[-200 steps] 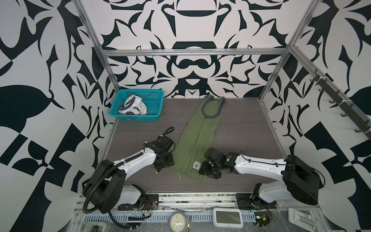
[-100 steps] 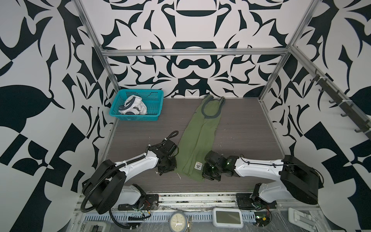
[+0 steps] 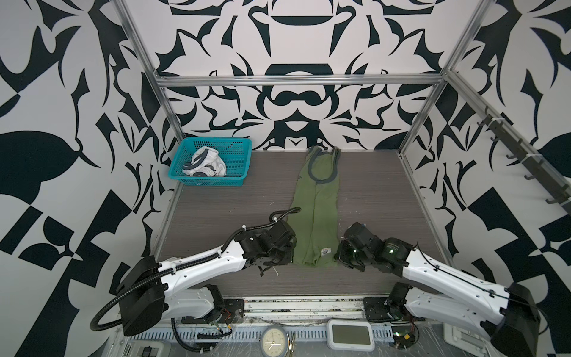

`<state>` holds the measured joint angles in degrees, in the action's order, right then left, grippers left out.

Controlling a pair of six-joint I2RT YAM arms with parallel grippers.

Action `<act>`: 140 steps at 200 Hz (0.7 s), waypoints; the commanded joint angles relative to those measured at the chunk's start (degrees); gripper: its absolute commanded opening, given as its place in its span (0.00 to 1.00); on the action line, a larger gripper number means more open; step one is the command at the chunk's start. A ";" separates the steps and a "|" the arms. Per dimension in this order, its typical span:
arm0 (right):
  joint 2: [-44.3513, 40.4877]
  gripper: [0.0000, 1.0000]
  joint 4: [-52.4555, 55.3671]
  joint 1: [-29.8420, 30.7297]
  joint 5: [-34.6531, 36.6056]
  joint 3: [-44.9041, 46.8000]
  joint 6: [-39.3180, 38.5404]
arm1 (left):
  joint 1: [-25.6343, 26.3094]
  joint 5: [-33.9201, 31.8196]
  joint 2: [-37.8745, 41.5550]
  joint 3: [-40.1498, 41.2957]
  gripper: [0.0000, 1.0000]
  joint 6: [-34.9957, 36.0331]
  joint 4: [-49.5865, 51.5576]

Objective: Fold and stack tank tops
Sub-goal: Fold the tank top at the top-center of the table.

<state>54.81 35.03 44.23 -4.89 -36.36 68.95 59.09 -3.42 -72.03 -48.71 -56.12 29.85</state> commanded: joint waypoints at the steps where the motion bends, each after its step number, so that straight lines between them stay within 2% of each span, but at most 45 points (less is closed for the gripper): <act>1: 2.51 0.00 1.12 -7.76 -1.76 -5.18 -9.94 | -2.28 -4.52 -6.24 -9.33 0.00 5.13 0.11; 36: 13.33 0.00 -4.90 -18.82 -5.19 -12.52 -20.00 | -10.10 -2.00 -19.48 -22.09 0.00 9.04 -0.84; 58: 21.83 0.00 -8.34 -23.92 -8.63 -17.05 -23.30 | -14.26 -1.47 -26.92 -29.40 0.00 9.95 -0.22; 93: 32.70 0.00 -11.34 -27.67 -10.93 -23.93 -25.95 | -17.61 -1.42 -36.42 -39.10 0.00 12.32 1.35; 140: 42.81 0.00 -14.40 -30.15 -13.72 -29.41 -27.11 | -21.39 0.59 -44.83 -45.70 0.00 12.85 0.65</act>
<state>95.09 23.44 14.70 -16.34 -62.15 44.12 39.31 -4.12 -114.06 -91.37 -44.53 29.23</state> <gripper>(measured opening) 0.043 0.052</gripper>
